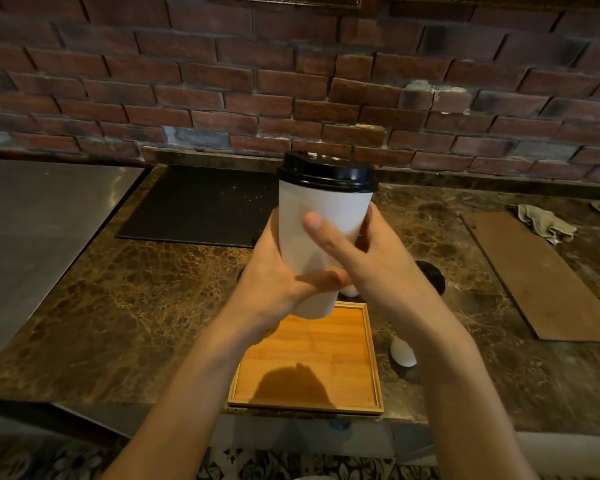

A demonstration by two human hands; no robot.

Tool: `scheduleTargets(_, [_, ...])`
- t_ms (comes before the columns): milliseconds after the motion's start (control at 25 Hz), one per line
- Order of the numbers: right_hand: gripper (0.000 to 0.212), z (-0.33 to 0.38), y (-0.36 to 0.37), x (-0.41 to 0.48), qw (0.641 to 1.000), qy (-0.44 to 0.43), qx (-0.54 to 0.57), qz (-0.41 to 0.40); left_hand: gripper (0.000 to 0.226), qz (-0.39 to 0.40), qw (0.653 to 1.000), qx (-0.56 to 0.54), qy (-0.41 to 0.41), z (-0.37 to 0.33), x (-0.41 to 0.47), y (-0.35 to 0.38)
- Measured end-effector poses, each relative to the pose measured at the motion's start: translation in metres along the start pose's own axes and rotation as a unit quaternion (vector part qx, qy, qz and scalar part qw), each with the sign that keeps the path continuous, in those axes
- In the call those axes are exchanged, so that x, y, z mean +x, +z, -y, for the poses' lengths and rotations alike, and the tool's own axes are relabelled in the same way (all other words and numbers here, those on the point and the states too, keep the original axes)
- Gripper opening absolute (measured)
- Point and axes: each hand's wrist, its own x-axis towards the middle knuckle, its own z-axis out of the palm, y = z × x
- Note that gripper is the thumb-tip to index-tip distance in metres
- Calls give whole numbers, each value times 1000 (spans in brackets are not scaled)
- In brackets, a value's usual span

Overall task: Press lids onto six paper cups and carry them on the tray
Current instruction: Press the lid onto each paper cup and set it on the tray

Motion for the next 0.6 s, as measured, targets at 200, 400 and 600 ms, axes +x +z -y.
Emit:
scheduleTargets(200, [93, -3, 14, 5, 998, -17, -4, -53, 82, -25, 1000, 9, -5, 6, 2, 6])
scheduleTargets(400, [93, -5, 15, 9, 998, -16, -25, -60, 76, -1, 1000, 17, -14, 10, 3, 1])
scheduleTargets(600, [84, -2, 11, 9, 997, -32, -12, -64, 86, 28, 1000, -4, -8, 3, 2, -3])
